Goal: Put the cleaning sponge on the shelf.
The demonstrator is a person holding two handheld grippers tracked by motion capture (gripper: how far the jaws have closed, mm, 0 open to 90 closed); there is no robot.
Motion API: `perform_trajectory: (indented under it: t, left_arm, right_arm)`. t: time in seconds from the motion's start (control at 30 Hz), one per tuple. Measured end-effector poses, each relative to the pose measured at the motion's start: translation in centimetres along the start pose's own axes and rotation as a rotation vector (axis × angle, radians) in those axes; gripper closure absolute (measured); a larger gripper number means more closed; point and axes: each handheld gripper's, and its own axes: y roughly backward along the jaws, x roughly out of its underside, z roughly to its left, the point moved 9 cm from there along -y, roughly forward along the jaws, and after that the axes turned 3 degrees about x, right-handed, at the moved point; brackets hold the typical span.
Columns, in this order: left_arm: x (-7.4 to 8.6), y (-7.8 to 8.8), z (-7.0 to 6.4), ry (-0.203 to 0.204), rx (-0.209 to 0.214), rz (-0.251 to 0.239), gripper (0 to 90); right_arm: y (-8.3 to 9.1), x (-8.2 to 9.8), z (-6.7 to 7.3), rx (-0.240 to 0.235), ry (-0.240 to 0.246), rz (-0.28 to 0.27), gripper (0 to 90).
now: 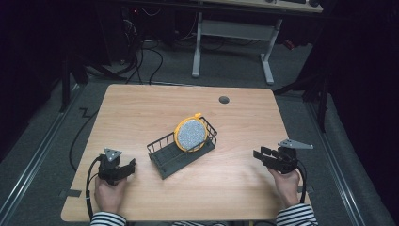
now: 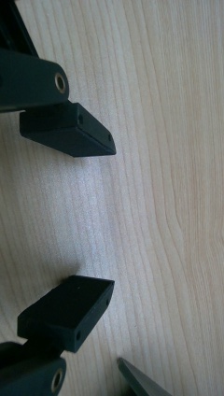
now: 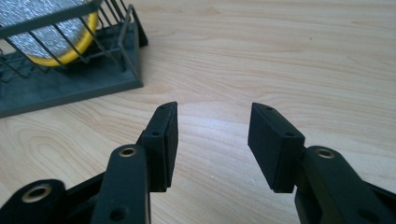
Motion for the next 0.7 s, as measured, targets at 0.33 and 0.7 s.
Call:
perform_trajectory:
  t: [0.33, 0.7]
  left_arm:
    - [0.0, 0.0, 0.0, 0.0, 0.001, 0.0, 30.0]
    - [0.0, 0.0, 0.0, 0.0, 0.001, 0.001, 30.1]
  right_arm:
    - [-0.9, 1.8, -0.7, 0.046, 0.008, 0.007, 50.7]
    - [-2.2, 4.3, -1.7, 0.137, 0.041, 0.055, 49.2]
